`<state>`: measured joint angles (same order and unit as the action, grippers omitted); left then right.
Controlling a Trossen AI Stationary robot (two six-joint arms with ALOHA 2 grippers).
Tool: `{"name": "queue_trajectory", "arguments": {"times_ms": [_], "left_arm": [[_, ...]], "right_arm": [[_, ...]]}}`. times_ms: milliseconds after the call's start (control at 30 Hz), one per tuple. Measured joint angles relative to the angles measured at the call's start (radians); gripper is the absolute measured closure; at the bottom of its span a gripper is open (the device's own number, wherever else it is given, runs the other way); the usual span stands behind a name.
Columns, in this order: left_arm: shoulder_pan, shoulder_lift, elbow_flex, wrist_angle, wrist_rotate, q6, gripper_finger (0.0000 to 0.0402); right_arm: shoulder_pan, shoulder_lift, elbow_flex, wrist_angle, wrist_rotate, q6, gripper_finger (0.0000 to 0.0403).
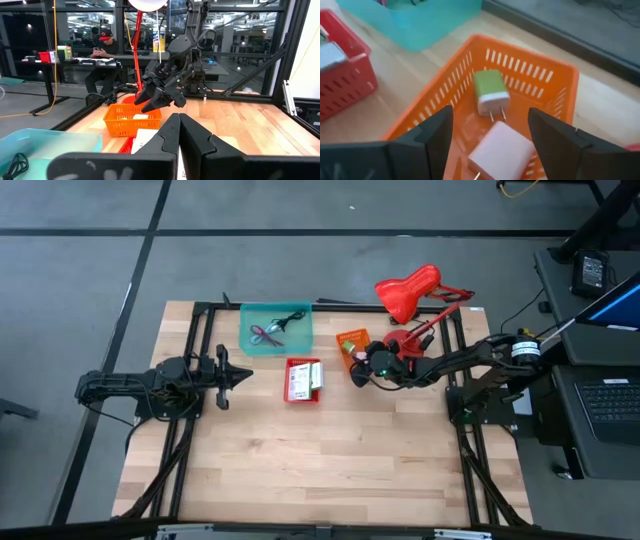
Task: Pick and place items into bin
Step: Return to Home Position
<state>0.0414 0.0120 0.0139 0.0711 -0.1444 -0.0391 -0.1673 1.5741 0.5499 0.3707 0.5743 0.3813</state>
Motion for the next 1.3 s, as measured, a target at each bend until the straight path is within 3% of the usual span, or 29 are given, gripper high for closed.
{"name": "queue_trajectory", "arguments": {"times_ms": [133,233,567,1000,1300], "left_arm": [[0.000,0.000,0.000,0.004,0.000,0.006,0.0398],[0.000,0.000,0.000,0.006,0.000,0.025,0.0398],[0.000,0.000,0.000,0.006,0.005,0.034,0.0398],[0.000,-0.004,0.044,-0.060,0.000,0.061,0.0398],[0.000,-0.004,0.045,-0.024,-0.060,0.105,0.0398]], "right_arm": [[0.005,-0.025,0.013,0.002,-0.007,-0.030,0.0171],[0.014,-0.059,0.029,-0.008,-0.049,-0.058,0.0197],[0.121,-0.192,0.042,-0.096,-0.079,-0.158,0.0391],[0.302,-0.508,0.042,-0.338,-0.080,-0.126,0.0402],[0.412,-0.644,0.026,-0.378,-0.076,-0.150,0.0403]]}}
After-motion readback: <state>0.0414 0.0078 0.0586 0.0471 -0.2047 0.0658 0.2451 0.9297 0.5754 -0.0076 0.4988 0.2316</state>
